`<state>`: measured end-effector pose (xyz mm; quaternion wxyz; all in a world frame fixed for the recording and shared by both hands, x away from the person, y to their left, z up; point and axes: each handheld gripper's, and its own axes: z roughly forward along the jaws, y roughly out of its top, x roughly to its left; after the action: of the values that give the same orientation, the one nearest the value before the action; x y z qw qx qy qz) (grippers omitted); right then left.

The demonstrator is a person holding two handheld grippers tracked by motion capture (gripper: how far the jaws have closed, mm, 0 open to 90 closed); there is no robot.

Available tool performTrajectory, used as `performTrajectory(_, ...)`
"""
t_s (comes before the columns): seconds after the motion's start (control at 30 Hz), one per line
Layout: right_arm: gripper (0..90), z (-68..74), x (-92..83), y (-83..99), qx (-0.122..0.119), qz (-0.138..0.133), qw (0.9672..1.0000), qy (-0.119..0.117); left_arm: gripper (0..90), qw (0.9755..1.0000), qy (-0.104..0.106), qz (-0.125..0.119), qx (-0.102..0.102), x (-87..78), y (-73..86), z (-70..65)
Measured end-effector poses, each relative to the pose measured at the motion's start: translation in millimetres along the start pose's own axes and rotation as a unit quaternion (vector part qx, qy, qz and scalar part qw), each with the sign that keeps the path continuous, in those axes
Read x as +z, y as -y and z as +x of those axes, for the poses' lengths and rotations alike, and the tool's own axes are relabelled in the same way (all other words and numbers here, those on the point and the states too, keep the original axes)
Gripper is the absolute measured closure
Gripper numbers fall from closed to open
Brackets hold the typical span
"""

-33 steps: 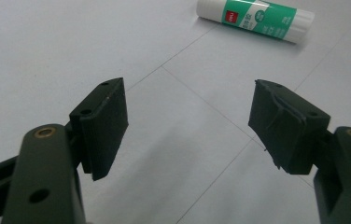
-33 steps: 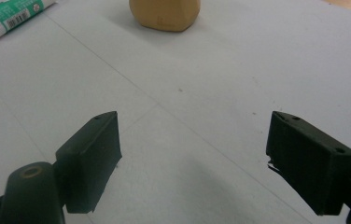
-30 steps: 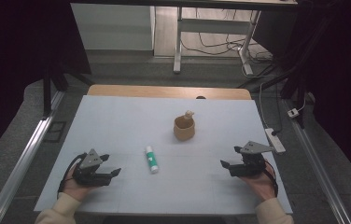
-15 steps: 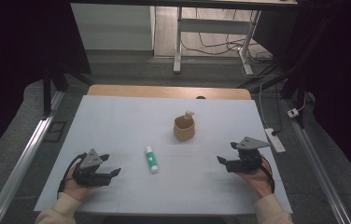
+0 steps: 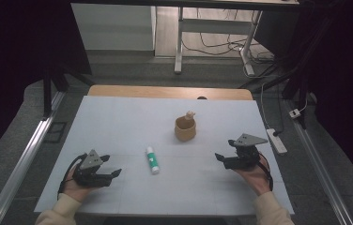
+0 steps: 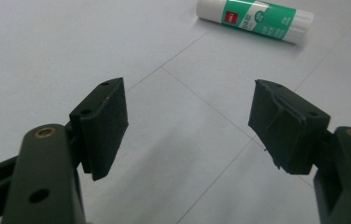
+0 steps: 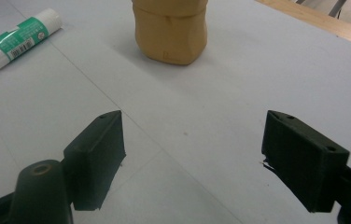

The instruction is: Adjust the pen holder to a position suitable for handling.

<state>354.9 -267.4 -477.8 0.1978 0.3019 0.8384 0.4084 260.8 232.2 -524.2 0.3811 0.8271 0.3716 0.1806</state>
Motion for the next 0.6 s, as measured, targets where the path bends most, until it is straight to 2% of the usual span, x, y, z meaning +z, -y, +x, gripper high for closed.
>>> performTrajectory(0.6, 24.6, -0.4, 16.0, -14.4, 0.003, 0.004, 1.0000, -0.008, 27.5, 1.0000, 0.001, -0.001, 0.000, -0.3, 0.2, 0.0)
